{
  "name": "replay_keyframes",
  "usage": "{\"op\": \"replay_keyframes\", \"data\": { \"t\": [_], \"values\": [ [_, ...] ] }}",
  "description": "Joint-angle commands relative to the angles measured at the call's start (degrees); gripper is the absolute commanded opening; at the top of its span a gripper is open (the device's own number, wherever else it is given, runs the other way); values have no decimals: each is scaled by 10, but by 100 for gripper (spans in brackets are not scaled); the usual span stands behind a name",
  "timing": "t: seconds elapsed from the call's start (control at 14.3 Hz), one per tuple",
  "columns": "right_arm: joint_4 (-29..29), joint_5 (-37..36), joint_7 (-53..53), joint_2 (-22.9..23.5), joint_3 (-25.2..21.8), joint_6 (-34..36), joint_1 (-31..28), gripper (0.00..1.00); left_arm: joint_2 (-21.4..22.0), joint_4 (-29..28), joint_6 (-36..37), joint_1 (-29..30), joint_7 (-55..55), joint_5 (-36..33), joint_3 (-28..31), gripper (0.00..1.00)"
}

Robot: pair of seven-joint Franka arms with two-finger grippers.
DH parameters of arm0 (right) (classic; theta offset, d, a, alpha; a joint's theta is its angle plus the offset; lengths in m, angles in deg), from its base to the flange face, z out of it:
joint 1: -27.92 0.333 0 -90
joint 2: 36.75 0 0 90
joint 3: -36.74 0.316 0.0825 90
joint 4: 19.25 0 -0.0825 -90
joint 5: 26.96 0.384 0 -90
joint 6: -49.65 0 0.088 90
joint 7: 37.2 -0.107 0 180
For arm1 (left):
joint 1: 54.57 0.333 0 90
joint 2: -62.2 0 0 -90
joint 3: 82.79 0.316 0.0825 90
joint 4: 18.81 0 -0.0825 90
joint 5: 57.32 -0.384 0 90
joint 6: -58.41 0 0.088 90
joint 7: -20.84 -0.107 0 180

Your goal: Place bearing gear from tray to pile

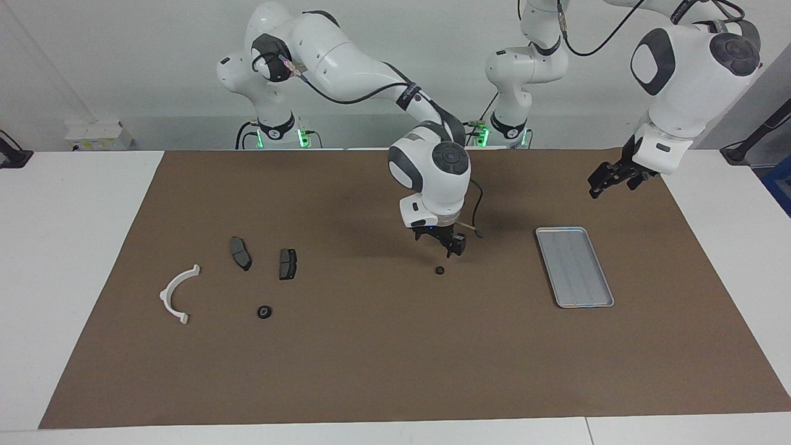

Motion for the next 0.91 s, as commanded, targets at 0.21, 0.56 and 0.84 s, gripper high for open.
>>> {"op": "replay_keyframes", "data": {
  "t": [0.21, 0.56, 0.84],
  "values": [
    [35, -29, -22, 52, -4, -30, 5, 100, 14, 1, 6, 15, -11, 0, -10, 100],
    [75, -32, -27, 83, -11, -24, 20, 98, 15, 0, 7, 14, -12, 0, -10, 100],
    [75, -39, -26, 84, -11, -31, 13, 83, 15, 7, 14, 8, -11, 0, -10, 100]
  ]
}}
